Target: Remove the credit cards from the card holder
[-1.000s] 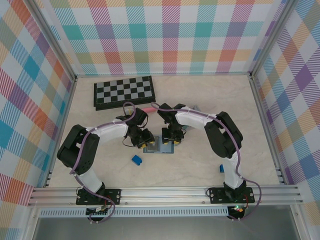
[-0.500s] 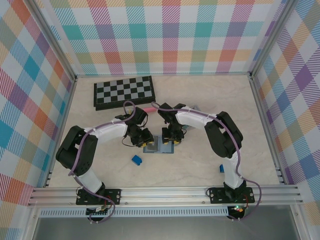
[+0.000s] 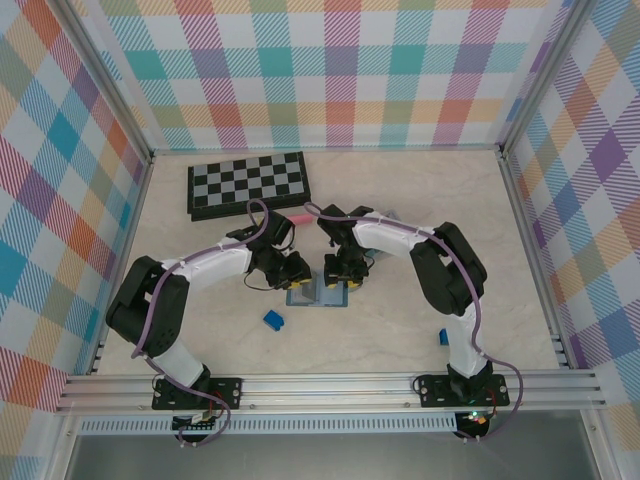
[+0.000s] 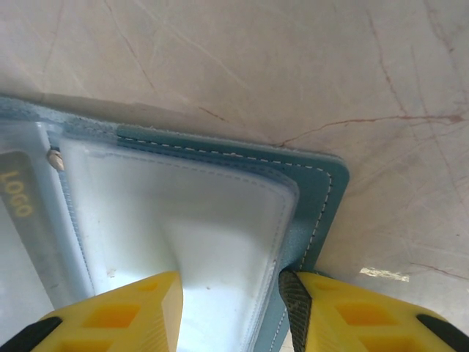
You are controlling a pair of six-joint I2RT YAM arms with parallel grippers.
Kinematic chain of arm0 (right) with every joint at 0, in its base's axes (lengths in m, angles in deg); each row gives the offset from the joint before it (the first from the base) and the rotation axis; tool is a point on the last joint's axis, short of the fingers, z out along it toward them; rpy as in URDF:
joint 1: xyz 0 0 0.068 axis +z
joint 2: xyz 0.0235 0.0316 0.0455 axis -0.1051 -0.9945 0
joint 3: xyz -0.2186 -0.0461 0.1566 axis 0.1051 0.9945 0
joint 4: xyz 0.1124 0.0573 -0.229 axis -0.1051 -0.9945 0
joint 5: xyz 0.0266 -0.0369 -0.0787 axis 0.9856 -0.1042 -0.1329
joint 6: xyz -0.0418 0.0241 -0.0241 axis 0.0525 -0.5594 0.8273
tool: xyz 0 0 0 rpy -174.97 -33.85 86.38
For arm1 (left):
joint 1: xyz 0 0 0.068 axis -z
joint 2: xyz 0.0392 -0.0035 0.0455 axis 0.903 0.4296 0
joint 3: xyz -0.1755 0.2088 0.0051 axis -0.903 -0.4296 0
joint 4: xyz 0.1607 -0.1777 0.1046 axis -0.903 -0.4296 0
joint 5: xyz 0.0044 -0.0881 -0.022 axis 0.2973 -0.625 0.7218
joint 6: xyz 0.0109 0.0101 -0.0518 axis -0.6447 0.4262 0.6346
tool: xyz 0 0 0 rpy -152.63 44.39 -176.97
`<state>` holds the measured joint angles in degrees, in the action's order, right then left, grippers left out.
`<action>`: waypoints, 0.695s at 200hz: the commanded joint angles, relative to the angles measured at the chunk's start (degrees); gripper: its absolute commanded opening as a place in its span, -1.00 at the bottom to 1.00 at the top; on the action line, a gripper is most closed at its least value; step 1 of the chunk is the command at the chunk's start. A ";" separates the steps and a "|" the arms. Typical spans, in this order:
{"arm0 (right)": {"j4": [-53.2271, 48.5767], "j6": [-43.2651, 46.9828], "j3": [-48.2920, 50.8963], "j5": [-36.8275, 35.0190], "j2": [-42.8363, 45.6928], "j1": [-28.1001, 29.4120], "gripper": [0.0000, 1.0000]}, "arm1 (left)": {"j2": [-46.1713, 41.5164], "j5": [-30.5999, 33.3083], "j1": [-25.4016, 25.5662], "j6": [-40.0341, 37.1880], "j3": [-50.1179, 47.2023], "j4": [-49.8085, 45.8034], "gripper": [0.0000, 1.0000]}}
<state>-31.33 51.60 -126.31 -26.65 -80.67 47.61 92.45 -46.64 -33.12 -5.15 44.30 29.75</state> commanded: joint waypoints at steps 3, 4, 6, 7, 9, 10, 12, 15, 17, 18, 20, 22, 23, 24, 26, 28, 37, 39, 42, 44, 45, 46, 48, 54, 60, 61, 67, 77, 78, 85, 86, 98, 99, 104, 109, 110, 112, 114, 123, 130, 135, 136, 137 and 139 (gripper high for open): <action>4.22 0.44 1.11 1.40 1.45 -0.36 -0.13 | -1.27 -0.45 0.55 0.44 -1.22 0.89 -0.65; 4.26 0.44 1.11 1.41 1.51 -0.36 -0.13 | -1.27 -0.40 0.55 0.45 -1.18 0.89 -0.65; 4.35 0.43 1.11 1.47 1.66 -0.36 -0.13 | -1.27 -0.37 0.55 0.45 -1.15 0.89 -0.66; 4.41 0.48 1.11 1.53 1.75 -0.36 -0.13 | -1.23 -0.27 0.55 0.45 -1.19 0.85 -0.66; 4.48 0.49 1.17 1.57 1.94 -0.34 -0.13 | -1.17 -0.22 0.55 0.45 -1.15 0.86 -0.68; 4.56 0.46 1.18 1.62 1.97 -0.35 -0.13 | -1.18 -0.20 0.55 0.40 -1.15 0.83 -0.69; 4.65 0.48 1.15 1.70 2.17 -0.43 -0.13 | -1.23 -0.12 0.55 0.30 -1.14 0.81 -0.70; 4.82 0.44 1.26 1.80 2.49 -0.45 -0.13 | -1.27 0.01 0.55 0.23 -1.14 0.73 -0.72; 5.02 0.48 1.28 1.88 2.63 -0.49 -0.13 | -1.27 0.15 0.55 0.20 -1.14 0.67 -0.73; 5.05 0.46 1.32 1.91 2.71 -0.47 -0.13 | -1.27 0.25 0.55 0.19 -1.14 0.65 -0.74; 5.14 0.37 1.36 1.93 2.95 -0.46 -0.13 | -1.34 0.41 0.55 0.19 -1.08 0.46 -0.75; 5.23 0.42 1.37 2.00 3.14 -0.45 -0.13 | -1.42 0.59 0.55 0.03 -1.06 0.34 -0.76; 5.33 0.38 1.41 2.06 3.28 -0.49 -0.13 | -1.44 0.73 0.55 0.02 -1.01 0.22 -0.77; 5.43 0.32 1.43 2.08 3.39 -0.52 -0.13 | -1.44 0.80 0.55 -0.03 -0.99 0.12 -0.78; 5.55 0.27 1.52 2.11 3.63 -0.53 -0.13 | -1.51 1.08 0.55 -0.09 -0.97 -0.07 -0.79; 5.75 0.26 1.60 2.18 3.88 -0.54 -0.13 | -1.58 1.30 0.55 -0.15 -0.90 -0.21 -0.80; 6.70 0.17 2.01 2.52 5.13 -0.54 -0.12 | -1.96 2.56 0.55 -0.81 -0.56 -1.22 -0.86; 6.87 0.17 2.12 2.54 5.42 -0.60 -0.12 | -2.02 2.86 0.55 -0.99 -0.47 -1.53 -0.87; 7.18 0.17 2.27 2.67 5.82 -0.62 -0.12 | -2.20 3.27 0.55 -1.24 -0.19 -1.99 -0.88; 7.37 0.17 2.36 2.76 6.14 -0.63 -0.11 | -2.30 3.61 0.55 -1.42 -0.02 -2.47 -0.89; 7.46 0.17 2.39 2.79 6.27 -0.63 -0.11 | -2.36 3.78 0.55 -1.50 0.08 -2.68 -0.90; 7.59 0.17 2.45 2.84 6.38 -0.67 -0.12 | -2.39 3.95 0.55 -1.67 0.13 -2.87 -0.90; 7.78 0.21 2.54 2.89 6.70 -0.70 -0.11 | -2.47 4.24 0.55 -1.84 0.21 -3.19 -0.91; 8.40 0.15 2.88 3.07 7.44 -0.79 -0.11 | -2.74 5.20 0.55 -2.52 0.62 -4.40 -0.92; 8.92 0.11 3.23 3.29 8.30 -0.91 -0.09 | -3.07 6.26 0.55 -3.15 1.14 -5.63 -0.93; 9.11 0.09 3.31 3.36 8.45 -0.90 -0.09 | -3.09 6.47 0.55 -3.20 1.23 -5.80 -0.94; 9.75 0.06 3.68 3.58 9.25 -1.05 -0.07 | -3.44 7.44 0.55 -3.87 1.71 -7.04 -0.94; 10.77 -0.24 4.53 3.91 10.66 -1.28 -0.04 | -3.81 8.87 0.55 -5.06 2.60 -9.14 -0.95; 10.91 -0.21 4.62 3.98 10.82 -1.31 -0.04 | -3.86 9.00 0.55 -5.25 2.71 -9.31 -0.95; 11.74 -0.48 5.28 4.17 11.97 -1.43 0.00 | -4.03 10.06 0.55 -5.91 3.34 -10.70 -0.95; 11.88 -0.51 5.39 4.20 12.09 -1.47 0.00 | -4.06 10.17 0.51 -6.03 3.43 -10.88 -0.95; 13.37 -1.08 6.81 4.14 14.09 -1.65 0.06 | -4.35 12.16 0.55 -7.10 4.40 -13.16 -0.95; 13.49 -1.11 6.99 4.14 14.29 -1.66 0.07 | -4.35 12.36 0.55 -7.15 4.48 -13.25 -0.95; 13.93 -1.30 7.58 3.98 15.13 -1.75 0.10 | -4.43 13.02 0.51 -7.48 4.80 -13.98 -0.95; 14.36 -1.53 8.13 3.80 15.87 -1.85 0.14 | -4.44 13.37 0.55 -7.70 5.07 -14.53 -0.94; 14.51 -1.56 8.22 3.70 16.02 -1.85 0.15 | -4.44 13.45 0.55 -7.71 5.13 -14.56 -0.93; 14.63 -1.62 8.51 3.63 16.41 -1.86 0.17 | -4.39 13.45 0.55 -7.72 5.22 -14.70 -0.93; 14.81 -1.64 8.74 3.44 16.68 -1.94 0.18 | -4.38 13.47 0.55 -7.77 5.30 -14.74 -0.92; 15.64 -1.67 9.94 2.43 18.12 -1.94 0.29 | -4.16 12.87 0.55 -7.46 5.53 -14.59 -0.88; 16.18 -1.67 10.84 1.57 19.12 -2.02 0.36 | -3.93 11.59 0.51 -6.80 5.54 -13.68 -0.78; 16.39 -1.59 11.43 0.93 19.76 -2.11 0.41 | -3.53 10.28 0.49 -6.26 5.46 -12.91 -0.72; 16.41 -1.54 11.54 0.82 19.89 -2.20 0.42 | -3.46 10.06 0.48 -6.16 5.46 -12.73 -0.70; 16.42 -1.52 11.64 0.72 19.96 -2.25 0.43 | -3.42 9.82 0.47 -6.06 5.41 -12.51 -0.69; 16.42 -1.44 11.76 0.53 20.18 -2.24 0.45 | -3.24 9.18 0.47 -5.75 5.37 -12.11 -0.67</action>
<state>-17.54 50.25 -117.22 -24.10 -63.79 45.91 89.65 -35.84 -33.10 -11.00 48.39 18.60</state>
